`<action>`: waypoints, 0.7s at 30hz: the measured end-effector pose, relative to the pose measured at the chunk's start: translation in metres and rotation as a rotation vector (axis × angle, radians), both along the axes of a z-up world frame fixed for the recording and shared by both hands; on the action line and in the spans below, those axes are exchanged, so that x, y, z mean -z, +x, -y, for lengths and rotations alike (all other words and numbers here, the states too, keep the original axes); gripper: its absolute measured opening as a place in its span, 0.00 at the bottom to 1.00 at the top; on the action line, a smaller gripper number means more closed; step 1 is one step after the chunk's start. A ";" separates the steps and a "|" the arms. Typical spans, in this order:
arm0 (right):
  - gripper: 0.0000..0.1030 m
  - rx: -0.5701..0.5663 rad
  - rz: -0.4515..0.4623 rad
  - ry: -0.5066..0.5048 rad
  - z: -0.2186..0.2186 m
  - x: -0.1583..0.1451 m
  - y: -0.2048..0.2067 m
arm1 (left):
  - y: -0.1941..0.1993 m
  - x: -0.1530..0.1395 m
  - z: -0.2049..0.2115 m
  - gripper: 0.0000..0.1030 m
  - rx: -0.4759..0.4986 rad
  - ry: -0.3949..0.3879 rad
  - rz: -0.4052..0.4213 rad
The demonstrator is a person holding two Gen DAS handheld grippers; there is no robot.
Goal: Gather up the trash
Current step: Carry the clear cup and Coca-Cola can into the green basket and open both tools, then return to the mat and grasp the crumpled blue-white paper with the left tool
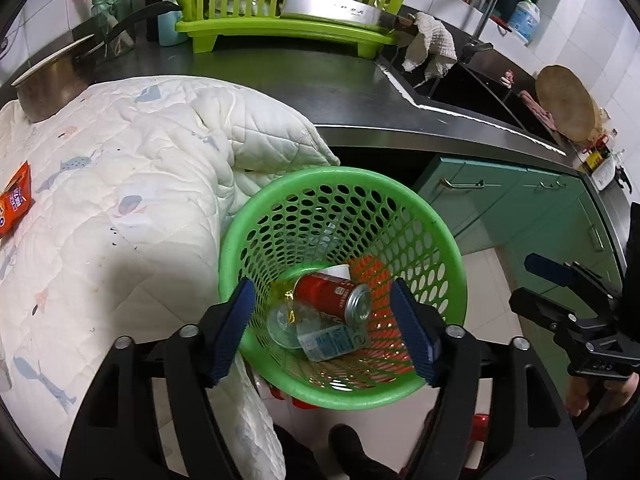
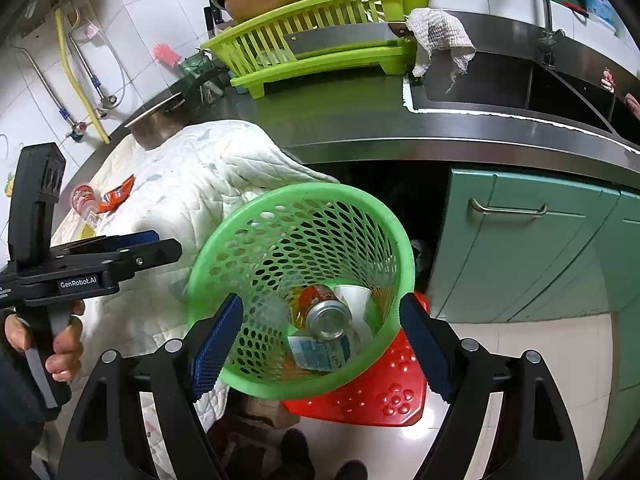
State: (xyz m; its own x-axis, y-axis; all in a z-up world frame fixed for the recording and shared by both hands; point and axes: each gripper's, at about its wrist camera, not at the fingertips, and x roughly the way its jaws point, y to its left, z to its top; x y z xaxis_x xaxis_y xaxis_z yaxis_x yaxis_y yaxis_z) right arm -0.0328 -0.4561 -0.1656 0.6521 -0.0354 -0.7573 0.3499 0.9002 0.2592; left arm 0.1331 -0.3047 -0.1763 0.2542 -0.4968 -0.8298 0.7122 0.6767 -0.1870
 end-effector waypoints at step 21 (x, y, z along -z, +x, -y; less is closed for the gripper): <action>0.77 -0.243 0.078 -0.019 -0.081 -0.044 0.069 | 0.013 -0.066 -0.178 0.69 -0.385 -0.043 0.155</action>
State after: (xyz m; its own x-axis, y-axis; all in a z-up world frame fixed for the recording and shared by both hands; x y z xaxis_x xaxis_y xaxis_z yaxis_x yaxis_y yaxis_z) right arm 0.0367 -0.3749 -0.1213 0.6996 0.1153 -0.7052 0.1028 0.9604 0.2590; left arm 0.1463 -0.1272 -0.1105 0.5485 -0.3744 -0.7476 0.4304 0.8930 -0.1315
